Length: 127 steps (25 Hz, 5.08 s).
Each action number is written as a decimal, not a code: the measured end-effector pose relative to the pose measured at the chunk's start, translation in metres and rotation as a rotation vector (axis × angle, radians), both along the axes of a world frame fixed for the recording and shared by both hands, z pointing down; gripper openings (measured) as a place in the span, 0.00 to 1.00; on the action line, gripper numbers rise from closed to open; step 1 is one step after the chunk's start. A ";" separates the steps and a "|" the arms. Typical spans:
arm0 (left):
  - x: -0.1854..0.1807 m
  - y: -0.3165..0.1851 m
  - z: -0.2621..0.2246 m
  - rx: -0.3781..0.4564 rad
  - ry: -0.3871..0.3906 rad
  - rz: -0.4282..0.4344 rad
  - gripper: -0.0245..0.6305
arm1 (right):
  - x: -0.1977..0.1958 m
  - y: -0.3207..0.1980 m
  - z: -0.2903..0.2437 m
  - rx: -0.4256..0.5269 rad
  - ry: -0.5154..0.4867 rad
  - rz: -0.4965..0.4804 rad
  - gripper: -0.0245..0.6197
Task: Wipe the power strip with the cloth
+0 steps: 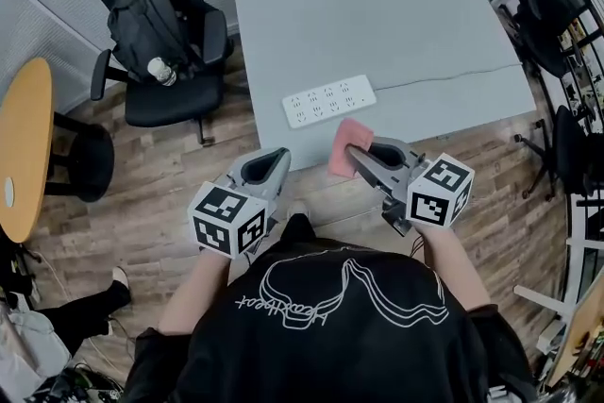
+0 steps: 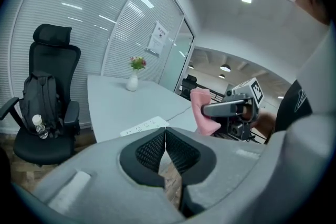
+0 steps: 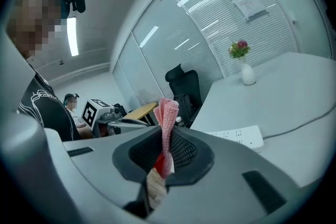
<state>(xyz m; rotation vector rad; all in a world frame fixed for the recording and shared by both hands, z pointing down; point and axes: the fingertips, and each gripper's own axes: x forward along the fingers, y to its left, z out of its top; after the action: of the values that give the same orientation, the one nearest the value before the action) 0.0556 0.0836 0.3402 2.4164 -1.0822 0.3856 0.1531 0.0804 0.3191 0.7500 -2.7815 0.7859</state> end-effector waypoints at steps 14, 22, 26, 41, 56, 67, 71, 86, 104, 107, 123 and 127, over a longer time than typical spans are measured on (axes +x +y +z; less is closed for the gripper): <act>-0.065 -0.103 0.036 -0.080 0.030 -0.022 0.06 | -0.074 -0.104 0.071 -0.151 0.153 -0.102 0.10; -0.084 -0.125 0.063 -0.146 0.051 -0.045 0.06 | -0.099 -0.123 0.111 -0.242 0.256 -0.171 0.10; -0.088 -0.125 0.072 -0.169 0.045 -0.060 0.06 | -0.100 -0.124 0.128 -0.271 0.305 -0.186 0.10; -0.099 -0.119 0.085 -0.199 0.056 -0.093 0.06 | -0.099 -0.124 0.166 -0.358 0.492 -0.227 0.10; -0.109 -0.117 0.097 -0.235 0.046 -0.103 0.06 | -0.094 -0.127 0.182 -0.411 0.525 -0.229 0.10; -0.092 -0.122 0.102 -0.240 0.025 -0.051 0.06 | -0.059 -0.141 0.183 -0.441 0.513 -0.145 0.10; -0.089 -0.128 0.103 -0.246 0.023 -0.044 0.06 | -0.043 -0.150 0.184 -0.453 0.503 -0.106 0.10; -0.078 -0.150 0.106 -0.244 0.032 -0.009 0.06 | 0.015 -0.170 0.188 -0.505 0.512 0.014 0.10; -0.060 -0.144 0.113 -0.280 0.004 0.038 0.06 | 0.090 -0.189 0.187 -0.528 0.513 0.164 0.10; -0.062 -0.145 0.115 -0.281 0.001 0.042 0.06 | 0.092 -0.191 0.183 -0.511 0.534 0.176 0.10; -0.071 -0.130 0.100 -0.245 0.023 0.020 0.06 | -0.004 -0.158 0.124 -0.361 0.453 -0.015 0.10; -0.079 -0.125 0.102 -0.249 0.033 -0.007 0.06 | -0.038 -0.146 0.127 -0.363 0.442 -0.089 0.10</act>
<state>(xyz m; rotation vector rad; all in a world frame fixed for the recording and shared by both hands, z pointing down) -0.0234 -0.0414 0.4422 2.1909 -0.9667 0.4488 0.1153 -0.0653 0.4462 0.6327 -2.1863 0.9397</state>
